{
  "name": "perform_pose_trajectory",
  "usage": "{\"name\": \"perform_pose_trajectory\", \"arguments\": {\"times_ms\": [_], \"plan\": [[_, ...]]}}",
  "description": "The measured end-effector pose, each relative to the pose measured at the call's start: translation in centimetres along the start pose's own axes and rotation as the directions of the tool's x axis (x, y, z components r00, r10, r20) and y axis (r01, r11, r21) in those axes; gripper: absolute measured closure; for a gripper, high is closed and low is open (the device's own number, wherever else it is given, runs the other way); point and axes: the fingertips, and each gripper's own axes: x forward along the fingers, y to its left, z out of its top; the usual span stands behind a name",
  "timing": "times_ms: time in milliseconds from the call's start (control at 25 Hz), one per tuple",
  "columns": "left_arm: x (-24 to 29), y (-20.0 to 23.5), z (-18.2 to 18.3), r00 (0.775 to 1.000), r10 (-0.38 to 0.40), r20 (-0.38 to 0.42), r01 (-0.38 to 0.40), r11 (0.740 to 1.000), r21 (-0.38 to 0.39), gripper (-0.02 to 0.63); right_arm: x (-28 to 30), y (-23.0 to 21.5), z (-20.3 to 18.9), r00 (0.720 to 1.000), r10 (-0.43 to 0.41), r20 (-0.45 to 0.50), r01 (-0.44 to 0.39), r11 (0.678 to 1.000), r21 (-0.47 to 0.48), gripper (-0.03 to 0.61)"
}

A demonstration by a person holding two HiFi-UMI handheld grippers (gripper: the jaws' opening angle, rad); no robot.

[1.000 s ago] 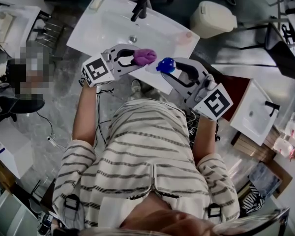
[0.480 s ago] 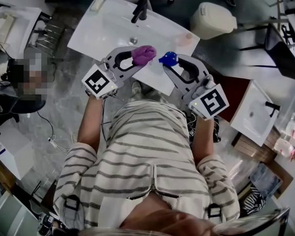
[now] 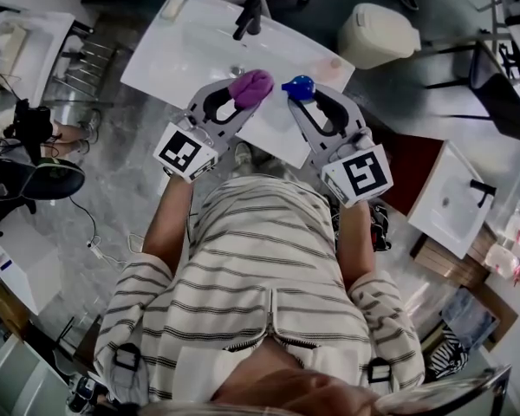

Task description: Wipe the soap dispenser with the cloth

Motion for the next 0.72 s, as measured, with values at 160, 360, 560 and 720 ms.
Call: {"name": "perform_pose_trajectory", "arguments": {"times_ms": [160,360,560,720], "plan": [[0.2,0.4,-0.1,0.998,0.067,-0.013,-0.067,0.998,0.003,0.483,0.4,-1.1,-0.1,0.998,-0.067,0.009,0.067,0.997,0.033,0.445],[0.5,0.9,-0.6,0.99,0.135,-0.039,-0.135,0.991,0.021,0.483,1.0,-2.5,-0.4,0.988,-0.156,0.02,0.155,0.987,0.048,0.445],[0.8,1.5,-1.2,0.983,0.176,-0.046,-0.176,0.984,-0.005,0.483,1.7,-4.1,-1.5,0.971,-0.241,0.009,0.24,0.969,0.056,0.445],[0.9,2.1,-1.7,0.974,0.221,-0.055,-0.223,0.975,-0.019,0.483,2.4,-5.0,-2.3,0.959,-0.284,0.011,0.283,0.957,0.06,0.445]]}}
